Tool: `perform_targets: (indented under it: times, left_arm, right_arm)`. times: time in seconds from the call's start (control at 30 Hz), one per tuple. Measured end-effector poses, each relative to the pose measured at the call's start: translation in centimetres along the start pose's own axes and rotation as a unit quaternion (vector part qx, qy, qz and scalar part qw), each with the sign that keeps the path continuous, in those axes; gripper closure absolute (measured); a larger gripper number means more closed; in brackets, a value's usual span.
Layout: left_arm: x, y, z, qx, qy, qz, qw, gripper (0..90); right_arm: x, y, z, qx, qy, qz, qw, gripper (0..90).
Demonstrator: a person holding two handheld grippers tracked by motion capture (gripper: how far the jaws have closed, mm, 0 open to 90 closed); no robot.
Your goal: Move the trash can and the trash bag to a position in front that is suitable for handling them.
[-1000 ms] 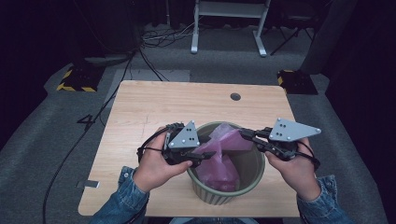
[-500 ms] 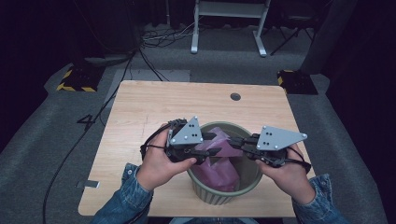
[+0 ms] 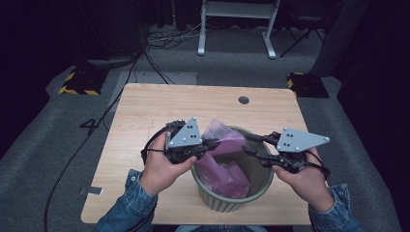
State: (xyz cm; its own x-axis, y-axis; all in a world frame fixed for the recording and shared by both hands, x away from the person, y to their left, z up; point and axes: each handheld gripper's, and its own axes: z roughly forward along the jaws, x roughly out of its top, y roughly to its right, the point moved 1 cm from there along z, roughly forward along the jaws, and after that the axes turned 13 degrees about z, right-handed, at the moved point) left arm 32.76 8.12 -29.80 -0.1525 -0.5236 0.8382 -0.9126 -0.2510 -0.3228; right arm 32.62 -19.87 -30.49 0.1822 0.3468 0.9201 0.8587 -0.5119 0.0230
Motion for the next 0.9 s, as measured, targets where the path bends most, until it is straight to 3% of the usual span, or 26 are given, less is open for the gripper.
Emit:
perform_targets:
  times: [0.13,0.33,0.47,0.57,0.67,0.73,0.83,0.9]
  left_arm:
    - [-0.1,0.2,0.3,-0.002,0.0,-0.001,1.0,89.8]
    - [-0.5,-0.1,-0.2,0.008,0.005,-0.006,0.9999,89.7]
    - [-0.5,0.1,-0.1,0.0,0.004,-0.004,1.0,89.7]
    - [-0.3,0.3,0.2,-0.006,0.007,-0.001,1.0,89.7]
    - [0.0,0.4,0.5,-0.016,0.017,0.002,0.9997,89.5]
    - [0.1,0.5,0.6,-0.019,0.022,0.006,0.9996,89.3]
    - [0.2,0.6,0.7,-0.023,0.026,0.007,0.9994,86.0]
    - [0.2,0.6,0.9,-0.027,0.028,0.007,0.9992,82.3]
  right_arm:
    - [-0.2,-0.1,0.0,0.009,-0.008,-0.002,0.9999,90.0]
    - [-0.3,0.2,-0.5,0.007,-0.013,0.019,0.9997,90.0]
    - [-0.5,0.5,-0.8,0.015,-0.016,0.03,0.9993,90.0]
    - [-0.4,0.7,-0.6,0.005,-0.022,0.013,0.9997,69.5]
    - [-0.6,0.5,0.3,0.011,-0.03,0.015,0.9994,57.8]
    - [-0.6,0.3,0.8,0.017,-0.034,0.012,0.9992,60.5]
    - [-0.7,0.2,1.3,0.044,-0.037,0.013,0.9983,72.7]
    - [-0.6,0.0,1.4,0.056,-0.031,0.016,0.9978,72.4]
